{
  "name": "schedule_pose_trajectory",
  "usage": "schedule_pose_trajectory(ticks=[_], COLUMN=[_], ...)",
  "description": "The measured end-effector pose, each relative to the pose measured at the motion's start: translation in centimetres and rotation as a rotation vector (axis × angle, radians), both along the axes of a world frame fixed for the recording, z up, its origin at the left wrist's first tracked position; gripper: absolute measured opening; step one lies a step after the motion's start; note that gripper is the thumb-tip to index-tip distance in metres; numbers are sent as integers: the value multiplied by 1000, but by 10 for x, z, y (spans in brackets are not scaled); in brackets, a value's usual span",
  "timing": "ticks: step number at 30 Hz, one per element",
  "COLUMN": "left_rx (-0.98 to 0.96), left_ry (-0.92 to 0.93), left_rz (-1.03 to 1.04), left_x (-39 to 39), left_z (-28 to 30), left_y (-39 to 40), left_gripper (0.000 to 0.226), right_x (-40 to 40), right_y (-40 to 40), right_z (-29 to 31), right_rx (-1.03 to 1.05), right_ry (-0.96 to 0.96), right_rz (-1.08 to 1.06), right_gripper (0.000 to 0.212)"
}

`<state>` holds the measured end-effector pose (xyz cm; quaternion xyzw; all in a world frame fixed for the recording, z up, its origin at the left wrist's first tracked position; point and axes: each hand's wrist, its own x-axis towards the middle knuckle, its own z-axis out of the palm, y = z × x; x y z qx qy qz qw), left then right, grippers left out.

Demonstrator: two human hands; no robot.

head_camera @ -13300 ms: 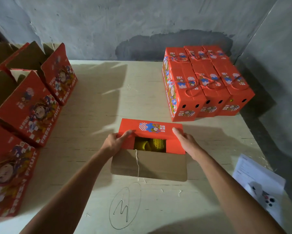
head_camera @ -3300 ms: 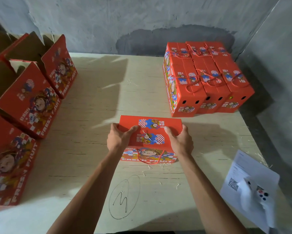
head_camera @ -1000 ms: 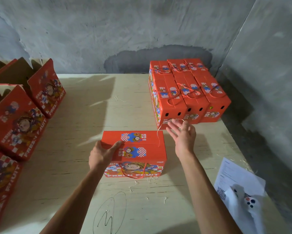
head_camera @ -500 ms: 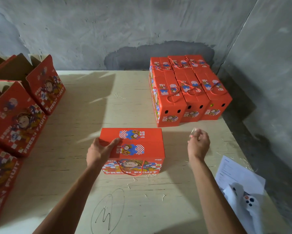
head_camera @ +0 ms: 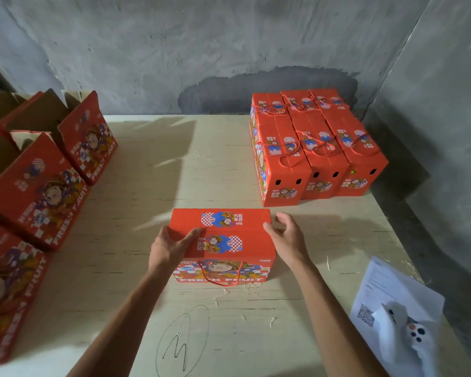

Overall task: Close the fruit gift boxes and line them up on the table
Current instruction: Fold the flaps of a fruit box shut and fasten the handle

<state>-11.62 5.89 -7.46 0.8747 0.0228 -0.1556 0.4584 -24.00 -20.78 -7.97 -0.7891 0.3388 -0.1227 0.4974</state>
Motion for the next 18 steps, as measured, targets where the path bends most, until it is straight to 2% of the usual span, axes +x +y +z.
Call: schedule_pose_trajectory(ticks=[3,7,9,11,14,18], left_rx=[-74,-173,-195,-254,-305,-330], left_ry=[74,279,382,446,490,451], left_rz=[67,127,104,79,103,175], left_x=[-10,-42,-54,-60,-58,-41], left_z=[-1,-10,-14,-16,-20,-23], left_y=[7,20,22,22,16,14], left_gripper=[105,88,80,83,87,91], right_x=[17,35,41,44,45,41], right_y=[7,16,19,21,26,29], right_z=[2,2,2,3,4,8], right_rx=[-12,-337,-420,-469,-481,-535], right_ry=[19,136,192,250,273,323], right_rz=[66,127,143,139,84,-67], right_gripper=[59,70,70,69,69,72])
